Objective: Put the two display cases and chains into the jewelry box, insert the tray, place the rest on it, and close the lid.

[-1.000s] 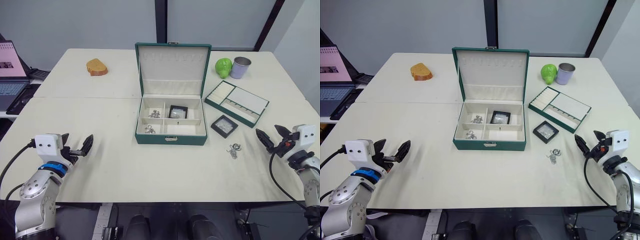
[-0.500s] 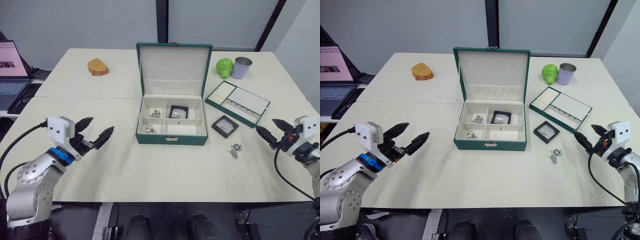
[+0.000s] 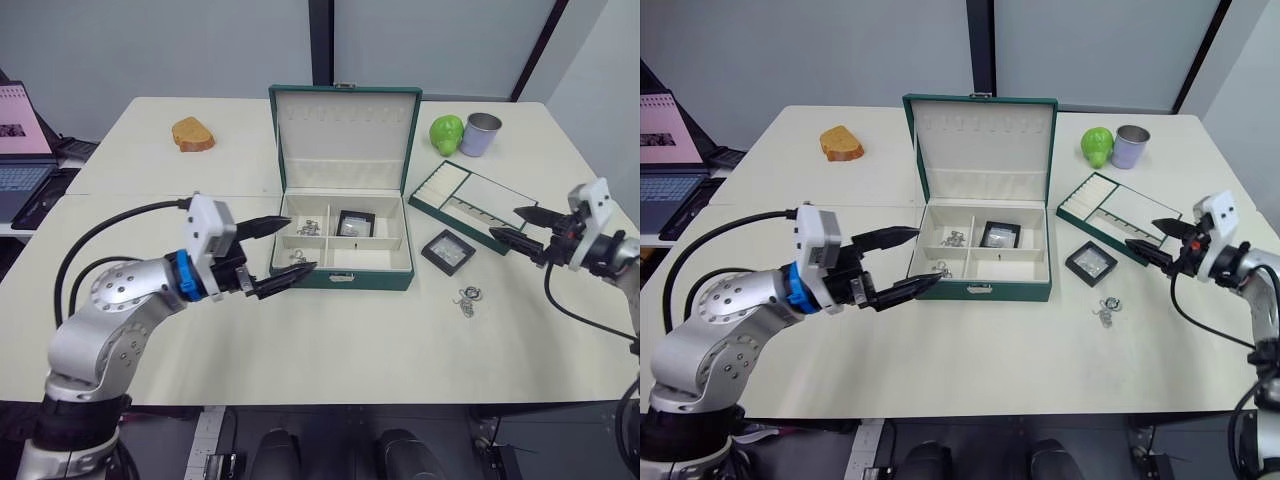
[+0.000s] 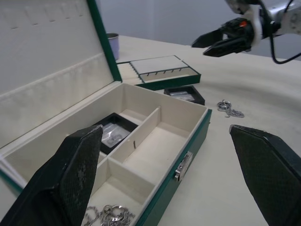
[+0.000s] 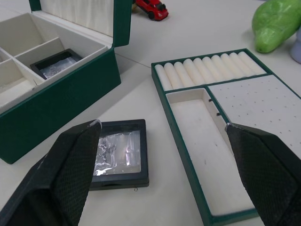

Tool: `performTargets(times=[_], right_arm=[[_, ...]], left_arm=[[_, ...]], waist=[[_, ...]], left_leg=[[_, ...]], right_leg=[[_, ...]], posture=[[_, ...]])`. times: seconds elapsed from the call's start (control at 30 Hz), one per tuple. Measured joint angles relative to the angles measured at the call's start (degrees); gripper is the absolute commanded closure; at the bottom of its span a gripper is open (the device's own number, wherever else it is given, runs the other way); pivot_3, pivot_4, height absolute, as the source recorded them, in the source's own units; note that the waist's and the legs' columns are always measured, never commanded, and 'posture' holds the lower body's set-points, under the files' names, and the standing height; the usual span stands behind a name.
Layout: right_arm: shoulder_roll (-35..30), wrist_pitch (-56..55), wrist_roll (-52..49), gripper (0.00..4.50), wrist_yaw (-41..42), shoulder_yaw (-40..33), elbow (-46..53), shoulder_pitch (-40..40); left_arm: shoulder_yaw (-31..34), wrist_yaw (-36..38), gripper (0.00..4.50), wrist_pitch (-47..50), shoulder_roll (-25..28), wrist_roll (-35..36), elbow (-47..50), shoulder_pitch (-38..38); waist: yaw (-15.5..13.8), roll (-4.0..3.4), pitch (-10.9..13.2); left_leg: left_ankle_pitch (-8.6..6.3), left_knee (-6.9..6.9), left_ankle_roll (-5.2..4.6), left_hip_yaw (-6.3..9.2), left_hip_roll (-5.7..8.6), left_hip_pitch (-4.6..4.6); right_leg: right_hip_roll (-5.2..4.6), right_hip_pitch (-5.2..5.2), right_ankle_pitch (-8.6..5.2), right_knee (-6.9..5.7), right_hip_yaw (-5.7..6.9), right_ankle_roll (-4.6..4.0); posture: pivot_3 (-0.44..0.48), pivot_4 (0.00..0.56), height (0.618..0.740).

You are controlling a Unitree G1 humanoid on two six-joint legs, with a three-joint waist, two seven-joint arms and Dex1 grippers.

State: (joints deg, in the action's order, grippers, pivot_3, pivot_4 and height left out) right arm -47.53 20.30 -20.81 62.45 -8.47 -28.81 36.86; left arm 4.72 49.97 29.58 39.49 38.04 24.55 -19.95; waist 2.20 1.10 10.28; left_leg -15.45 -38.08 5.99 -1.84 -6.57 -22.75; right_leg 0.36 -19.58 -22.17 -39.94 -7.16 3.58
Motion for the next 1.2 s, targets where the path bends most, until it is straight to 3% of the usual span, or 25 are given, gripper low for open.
performTargets(times=[0.33,0.47,0.57,0.67,0.8,1.2], right_arm=[[5.10,-12.91,13.24,0.00,0.69,9.73,-26.45,17.62],[6.32,-17.09,16.32,0.00,-1.18,10.30,-33.09,20.25],[6.82,-17.42,15.85,0.00,2.77,9.94,-33.68,20.24],[7.20,-16.80,14.73,0.00,8.56,9.77,-29.02,18.72],[7.65,-14.58,14.40,0.00,9.49,9.77,-22.51,15.08],[10.87,3.29,12.26,0.00,-2.74,9.53,16.31,-6.47]], left_arm=[[-6.95,1.83,0.03,-2.65,-5.10,-3.23,-0.54,-2.90],[-7.08,1.36,0.03,-3.64,-6.19,-4.28,-1.39,-3.37],[-7.09,0.99,0.03,-3.78,-6.26,-4.72,-1.59,-3.28],[-7.46,1.23,0.03,-3.83,-6.20,-5.34,-1.40,-2.87],[-7.88,2.06,0.03,-3.83,-5.85,-5.56,-0.51,-2.31],[-9.19,4.47,0.03,-4.88,-4.87,-6.98,0.18,-1.66]], waist=[[1.29,0.00,0.01],[1.30,0.00,0.01],[1.34,-0.01,0.01],[1.36,-0.02,0.01],[1.25,-0.02,0.01],[1.01,-0.02,0.01]], left_leg=[[0.00,-0.08,0.00,-0.01,-0.01,-0.02],[0.00,-0.08,0.00,0.00,-0.01,-0.03],[0.00,-0.06,0.00,0.00,-0.01,-0.03],[0.00,-0.07,0.00,0.02,-0.03,-0.03],[0.00,-0.05,0.00,0.05,-0.04,-0.05],[0.00,-0.03,0.00,0.13,-0.02,-0.08]], right_leg=[[0.00,-0.01,0.00,0.03,0.01,0.00],[0.00,0.00,0.00,0.04,0.03,0.00],[0.00,0.00,0.00,0.03,0.03,0.00],[0.00,0.01,0.00,0.00,0.06,0.00],[0.00,0.04,0.00,0.00,0.10,0.00],[0.01,0.05,0.00,-0.02,0.12,0.00]], posture=[[0.000,0.150,0.740],[0.000,0.150,0.740],[0.000,0.150,0.740],[0.000,0.150,0.740],[0.000,0.150,0.740],[0.000,0.150,0.740]])
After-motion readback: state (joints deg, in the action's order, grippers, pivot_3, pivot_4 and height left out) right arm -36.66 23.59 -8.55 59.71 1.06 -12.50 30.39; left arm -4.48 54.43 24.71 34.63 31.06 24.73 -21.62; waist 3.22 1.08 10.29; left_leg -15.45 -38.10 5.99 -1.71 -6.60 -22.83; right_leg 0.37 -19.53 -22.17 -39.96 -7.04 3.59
